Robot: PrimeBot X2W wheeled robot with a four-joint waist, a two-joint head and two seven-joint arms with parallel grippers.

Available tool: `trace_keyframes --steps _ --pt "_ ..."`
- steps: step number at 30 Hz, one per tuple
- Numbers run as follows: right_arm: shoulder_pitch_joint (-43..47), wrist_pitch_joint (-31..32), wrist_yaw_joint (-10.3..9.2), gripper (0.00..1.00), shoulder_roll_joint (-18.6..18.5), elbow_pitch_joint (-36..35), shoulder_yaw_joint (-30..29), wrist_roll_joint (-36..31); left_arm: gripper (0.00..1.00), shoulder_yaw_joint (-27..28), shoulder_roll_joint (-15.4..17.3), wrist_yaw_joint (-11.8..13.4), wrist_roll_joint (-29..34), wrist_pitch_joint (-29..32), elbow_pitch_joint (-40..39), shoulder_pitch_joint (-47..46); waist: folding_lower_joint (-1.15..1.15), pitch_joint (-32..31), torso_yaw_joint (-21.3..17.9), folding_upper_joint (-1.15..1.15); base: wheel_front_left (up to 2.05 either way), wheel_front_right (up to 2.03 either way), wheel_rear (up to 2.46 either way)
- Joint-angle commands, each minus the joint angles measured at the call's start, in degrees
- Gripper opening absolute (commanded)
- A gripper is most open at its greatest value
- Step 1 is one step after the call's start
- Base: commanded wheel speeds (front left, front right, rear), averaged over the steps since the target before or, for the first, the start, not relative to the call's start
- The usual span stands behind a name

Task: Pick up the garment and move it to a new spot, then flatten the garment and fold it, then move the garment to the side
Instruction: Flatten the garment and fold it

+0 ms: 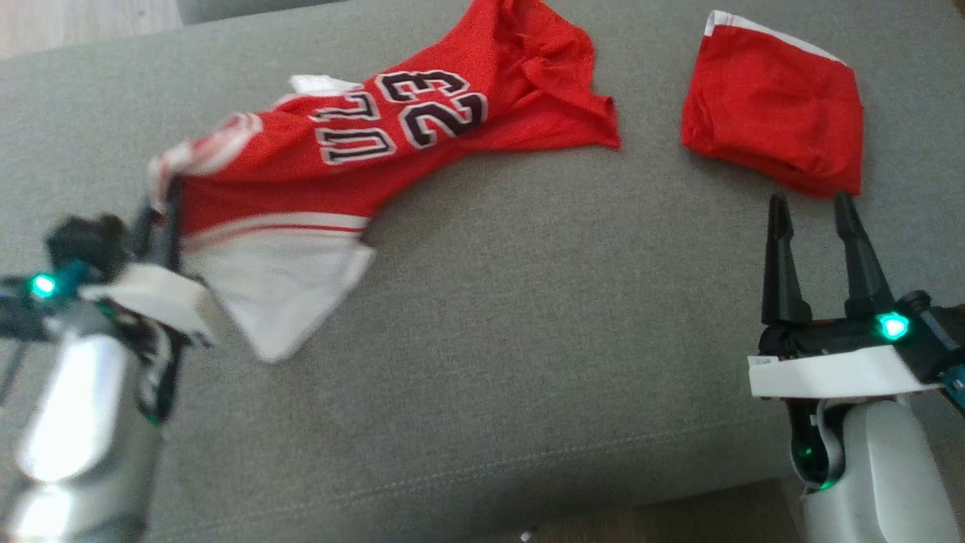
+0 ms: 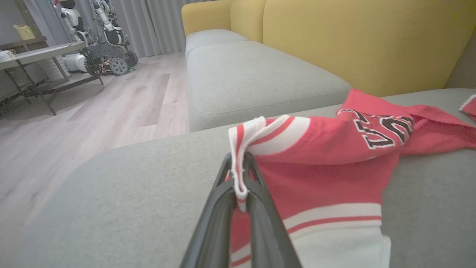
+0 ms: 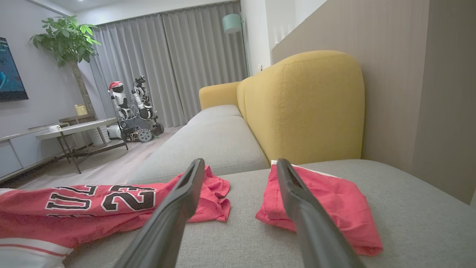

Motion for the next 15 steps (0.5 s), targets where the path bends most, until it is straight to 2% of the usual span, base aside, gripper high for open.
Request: trace_keyframes --steps 1,4,7,10,11,12,13,15 --pt "-1.7 -0.6 0.36 1.0 0.2 -1.6 1.9 0.2 0.0 3.3 4.2 0.6 0.6 0.9 -1.9 -5.5 0.0 1.0 -0.4 0.0 0.0 0.0 0.0" --pt "-2.5 -0.6 0.36 1.0 0.2 -1.5 2.5 0.4 0.0 4.2 7.1 1.8 1.6 2.5 -0.5 -8.6 0.0 2.4 -1.2 0.0 0.0 0.0 0.0" --pt "-3.5 -0.6 0.36 1.0 0.2 -1.3 3.1 0.6 0.0 4.3 8.5 3.0 2.4 4.7 2.1 -11.4 0.0 4.0 -2.0 0.0 0.0 0.0 0.0" --pt "-4.3 -0.6 0.36 1.0 0.2 -1.2 3.7 0.8 0.0 3.5 9.0 2.8 2.9 7.8 6.4 -13.5 0.0 5.3 -2.8 0.0 0.0 0.0 0.0" --pt "-4.6 -0.6 0.36 1.0 0.2 -1.2 3.8 0.8 0.03 3.1 9.1 2.9 3.3 8.5 8.0 -14.1 0.0 5.7 -2.9 0.0 0.0 0.0 0.0" --pt "-4.9 -0.6 0.36 1.0 0.2 -1.2 3.9 0.9 0.68 2.8 9.3 3.2 3.8 8.7 9.3 -14.8 0.0 6.1 -3.1 0.0 0.0 0.0 0.0" --pt "-5.2 -0.6 0.36 1.0 0.2 -1.1 4.0 0.9 1.0 2.5 9.4 3.8 4.3 8.3 10.4 -15.5 0.0 6.4 -3.2 0.0 0.0 0.0 0.0" --pt "-5.6 -0.6 0.36 1.0 0.2 -0.9 4.2 0.8 1.0 2.4 9.3 5.0 4.8 7.0 12.3 -16.9 0.0 6.9 -3.2 0.0 0.0 0.0 0.0"
